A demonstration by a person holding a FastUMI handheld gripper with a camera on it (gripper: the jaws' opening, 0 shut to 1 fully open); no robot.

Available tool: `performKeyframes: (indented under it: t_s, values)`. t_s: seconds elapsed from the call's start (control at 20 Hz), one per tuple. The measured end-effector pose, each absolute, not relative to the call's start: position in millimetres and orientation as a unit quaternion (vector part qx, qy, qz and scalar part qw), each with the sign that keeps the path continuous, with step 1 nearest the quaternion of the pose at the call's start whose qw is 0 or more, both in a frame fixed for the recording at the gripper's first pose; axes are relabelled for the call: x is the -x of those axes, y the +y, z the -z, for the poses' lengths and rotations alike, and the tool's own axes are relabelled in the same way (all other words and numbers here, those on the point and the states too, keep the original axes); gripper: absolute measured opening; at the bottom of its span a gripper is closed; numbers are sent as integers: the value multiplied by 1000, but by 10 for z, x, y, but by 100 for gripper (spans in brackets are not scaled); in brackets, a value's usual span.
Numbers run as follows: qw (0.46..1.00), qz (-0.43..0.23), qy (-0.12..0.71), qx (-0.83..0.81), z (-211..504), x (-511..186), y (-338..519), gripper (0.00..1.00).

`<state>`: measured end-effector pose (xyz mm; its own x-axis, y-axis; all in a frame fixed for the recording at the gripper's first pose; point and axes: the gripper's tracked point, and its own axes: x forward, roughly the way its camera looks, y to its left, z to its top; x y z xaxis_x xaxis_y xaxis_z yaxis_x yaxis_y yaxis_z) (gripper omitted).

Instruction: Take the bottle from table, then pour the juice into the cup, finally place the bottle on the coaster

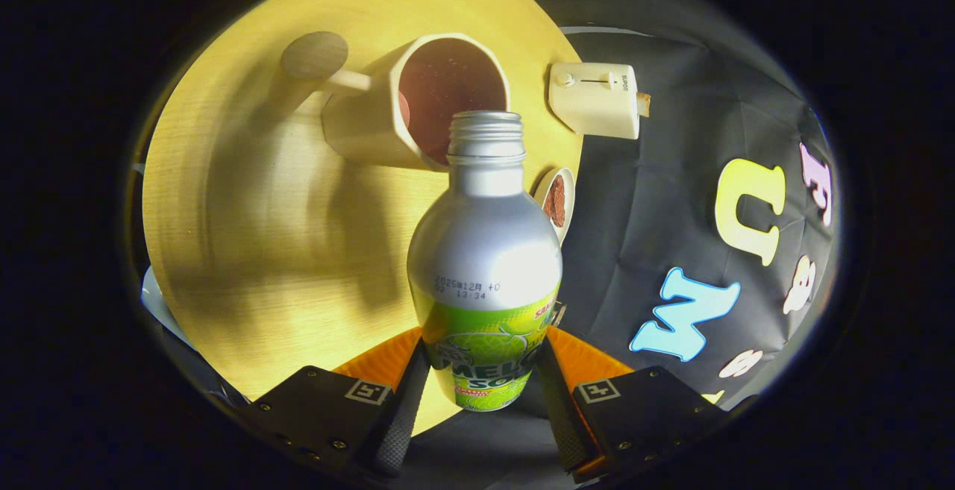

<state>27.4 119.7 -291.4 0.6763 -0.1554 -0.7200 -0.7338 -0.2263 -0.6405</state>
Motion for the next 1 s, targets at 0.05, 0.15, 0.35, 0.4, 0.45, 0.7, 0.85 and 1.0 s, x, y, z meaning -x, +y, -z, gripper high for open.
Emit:
performKeyframes:
  t_s: [0.05,0.15,0.35,0.4,0.45,0.7,0.85,1.0]
  values:
    - [537,-266,301,742,2908,-275,1205,76]
    - [525,-265,303,750,2909,-295,1203,76]
    - [504,-263,298,767,2901,-376,1217,76]
    - [499,-263,297,771,2908,-402,1227,76]
    - [493,-262,295,776,2900,-433,1239,76]
    - [467,-264,290,792,2850,-527,1287,76]
    - [451,-263,290,802,2806,-549,1298,76]
    - [437,-265,284,811,2752,-563,1362,76]
